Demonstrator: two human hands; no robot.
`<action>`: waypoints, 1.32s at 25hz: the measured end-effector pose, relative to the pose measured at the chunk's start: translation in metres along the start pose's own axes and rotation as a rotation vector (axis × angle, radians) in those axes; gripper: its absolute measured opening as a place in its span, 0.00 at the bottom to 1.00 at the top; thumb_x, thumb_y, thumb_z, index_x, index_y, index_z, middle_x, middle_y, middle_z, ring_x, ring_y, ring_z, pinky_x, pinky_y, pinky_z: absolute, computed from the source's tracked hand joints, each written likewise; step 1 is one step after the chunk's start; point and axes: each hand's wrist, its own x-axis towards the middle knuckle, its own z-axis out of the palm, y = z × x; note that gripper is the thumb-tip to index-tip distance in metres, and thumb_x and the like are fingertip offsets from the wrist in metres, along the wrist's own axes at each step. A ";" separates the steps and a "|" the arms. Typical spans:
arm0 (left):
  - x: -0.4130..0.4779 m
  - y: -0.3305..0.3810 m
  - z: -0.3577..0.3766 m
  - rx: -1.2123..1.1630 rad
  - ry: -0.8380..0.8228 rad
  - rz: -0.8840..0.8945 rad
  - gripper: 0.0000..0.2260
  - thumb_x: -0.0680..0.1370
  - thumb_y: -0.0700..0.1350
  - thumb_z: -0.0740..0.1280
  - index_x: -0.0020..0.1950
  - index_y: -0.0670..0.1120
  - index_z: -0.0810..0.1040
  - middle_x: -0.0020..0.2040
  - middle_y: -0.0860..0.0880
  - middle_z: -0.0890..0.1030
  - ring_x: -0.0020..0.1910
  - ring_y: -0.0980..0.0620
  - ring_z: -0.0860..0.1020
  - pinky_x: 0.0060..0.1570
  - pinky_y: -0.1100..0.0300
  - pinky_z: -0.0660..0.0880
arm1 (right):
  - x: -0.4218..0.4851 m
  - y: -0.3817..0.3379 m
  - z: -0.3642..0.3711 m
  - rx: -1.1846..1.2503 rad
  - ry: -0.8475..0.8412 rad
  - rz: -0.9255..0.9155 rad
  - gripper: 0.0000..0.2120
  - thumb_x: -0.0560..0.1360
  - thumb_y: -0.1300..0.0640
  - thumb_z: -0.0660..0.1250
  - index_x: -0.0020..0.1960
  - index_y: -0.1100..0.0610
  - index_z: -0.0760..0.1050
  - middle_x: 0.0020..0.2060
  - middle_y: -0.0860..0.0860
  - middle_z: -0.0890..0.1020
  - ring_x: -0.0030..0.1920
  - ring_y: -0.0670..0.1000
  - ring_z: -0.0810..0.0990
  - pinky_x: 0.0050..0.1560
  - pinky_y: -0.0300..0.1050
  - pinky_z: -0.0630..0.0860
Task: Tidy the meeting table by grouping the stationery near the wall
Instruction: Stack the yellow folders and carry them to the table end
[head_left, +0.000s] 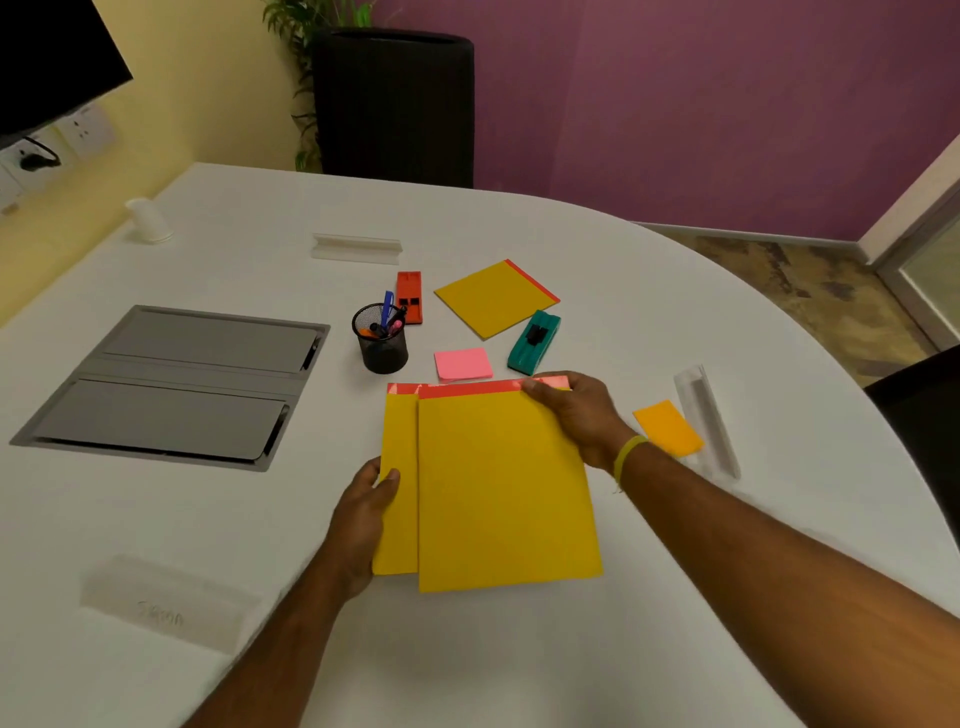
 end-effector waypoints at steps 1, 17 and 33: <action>0.000 -0.005 0.000 -0.019 0.000 -0.009 0.12 0.82 0.48 0.58 0.65 0.53 0.73 0.64 0.44 0.79 0.62 0.40 0.77 0.64 0.37 0.71 | 0.005 0.008 0.005 -0.011 0.021 0.012 0.13 0.72 0.58 0.74 0.54 0.61 0.78 0.46 0.58 0.83 0.43 0.56 0.82 0.42 0.49 0.81; 0.069 -0.023 -0.021 -0.064 0.012 0.065 0.39 0.52 0.71 0.76 0.59 0.57 0.76 0.50 0.53 0.85 0.46 0.46 0.84 0.40 0.50 0.80 | 0.177 0.036 0.045 -0.419 0.208 -0.223 0.17 0.74 0.55 0.73 0.58 0.59 0.73 0.42 0.49 0.78 0.50 0.53 0.79 0.60 0.50 0.76; 0.134 -0.039 -0.029 -0.183 -0.003 0.030 0.47 0.41 0.70 0.78 0.57 0.54 0.79 0.53 0.50 0.85 0.52 0.43 0.83 0.56 0.41 0.77 | 0.339 0.030 0.091 -1.606 0.128 -0.432 0.24 0.78 0.44 0.61 0.64 0.62 0.71 0.60 0.62 0.77 0.60 0.63 0.75 0.54 0.52 0.72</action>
